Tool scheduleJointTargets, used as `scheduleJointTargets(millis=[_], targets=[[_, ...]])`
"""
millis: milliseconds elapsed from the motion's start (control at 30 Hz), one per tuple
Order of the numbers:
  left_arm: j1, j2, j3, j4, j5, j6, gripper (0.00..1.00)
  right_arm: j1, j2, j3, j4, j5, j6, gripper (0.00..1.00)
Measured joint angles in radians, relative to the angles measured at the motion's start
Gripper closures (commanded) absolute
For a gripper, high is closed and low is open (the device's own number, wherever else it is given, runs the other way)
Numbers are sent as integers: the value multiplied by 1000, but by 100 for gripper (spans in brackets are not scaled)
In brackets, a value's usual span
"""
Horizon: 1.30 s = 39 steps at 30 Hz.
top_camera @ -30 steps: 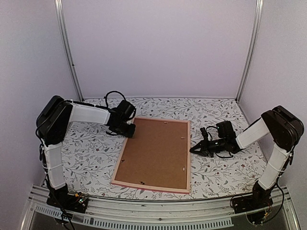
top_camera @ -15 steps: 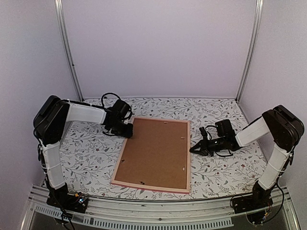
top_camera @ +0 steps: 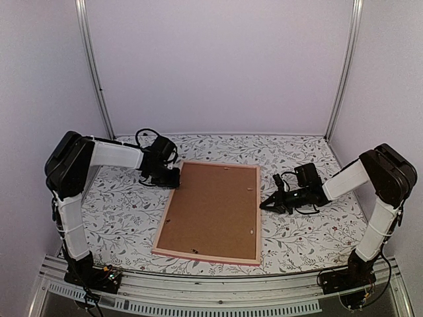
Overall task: Put the photo into the frame
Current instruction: Press the fastener onto the backboard.
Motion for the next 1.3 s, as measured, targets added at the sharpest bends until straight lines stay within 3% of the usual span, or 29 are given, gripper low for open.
scheduleJointTargets(millis=[767,1133,1300], targets=[[1,42,80,-98,-6,-42,96,0,5,0,3,-3,-5,100],[-97,76,119,-108,-300,-13,100,0,24,1,36,-7,-13,100],[-119,66,74,-34,-372,-11,100,0,30,1,49,-7,-15,100]])
